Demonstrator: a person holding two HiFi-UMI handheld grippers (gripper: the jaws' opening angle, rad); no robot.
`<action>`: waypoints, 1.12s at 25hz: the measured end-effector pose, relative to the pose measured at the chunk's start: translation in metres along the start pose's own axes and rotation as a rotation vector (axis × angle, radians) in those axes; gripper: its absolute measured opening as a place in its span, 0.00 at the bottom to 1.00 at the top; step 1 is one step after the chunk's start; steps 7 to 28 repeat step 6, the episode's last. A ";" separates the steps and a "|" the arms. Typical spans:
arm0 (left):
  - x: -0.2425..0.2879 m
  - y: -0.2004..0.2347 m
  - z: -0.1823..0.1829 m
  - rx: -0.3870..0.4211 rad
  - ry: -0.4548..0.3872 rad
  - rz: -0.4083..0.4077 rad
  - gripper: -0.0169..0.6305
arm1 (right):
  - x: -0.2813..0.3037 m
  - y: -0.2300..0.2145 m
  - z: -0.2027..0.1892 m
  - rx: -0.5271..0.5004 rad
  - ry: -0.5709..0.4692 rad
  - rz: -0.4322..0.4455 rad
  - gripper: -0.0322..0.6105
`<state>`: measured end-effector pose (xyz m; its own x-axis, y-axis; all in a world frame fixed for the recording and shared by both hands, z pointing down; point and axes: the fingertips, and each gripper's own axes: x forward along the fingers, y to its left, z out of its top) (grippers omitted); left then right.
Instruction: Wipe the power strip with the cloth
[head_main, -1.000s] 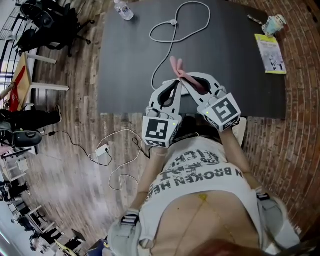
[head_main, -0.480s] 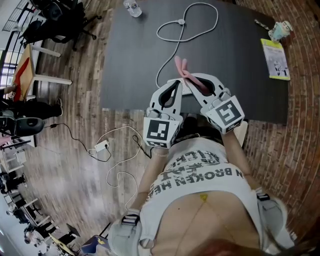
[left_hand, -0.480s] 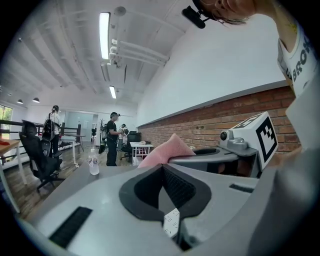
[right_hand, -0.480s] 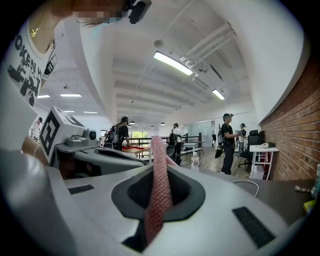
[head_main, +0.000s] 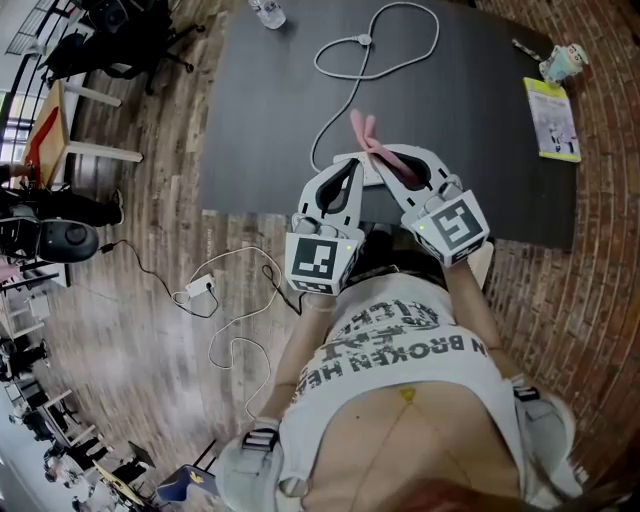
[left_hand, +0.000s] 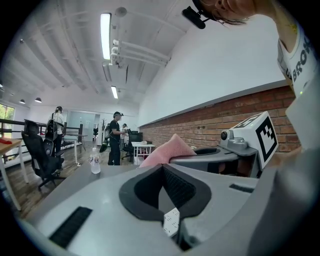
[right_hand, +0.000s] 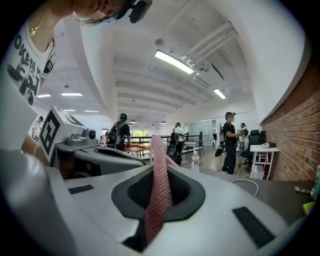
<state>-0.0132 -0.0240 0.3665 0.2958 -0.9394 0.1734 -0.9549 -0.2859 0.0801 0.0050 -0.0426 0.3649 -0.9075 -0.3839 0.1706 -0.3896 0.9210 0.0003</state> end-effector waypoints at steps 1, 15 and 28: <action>0.000 0.000 0.000 0.000 0.001 0.001 0.04 | 0.000 0.000 0.000 -0.001 0.002 0.002 0.08; 0.001 -0.003 0.001 0.009 0.002 0.001 0.04 | -0.002 -0.001 0.001 -0.015 0.001 0.006 0.07; 0.001 -0.003 0.001 0.009 0.002 0.001 0.04 | -0.002 -0.001 0.001 -0.015 0.001 0.006 0.07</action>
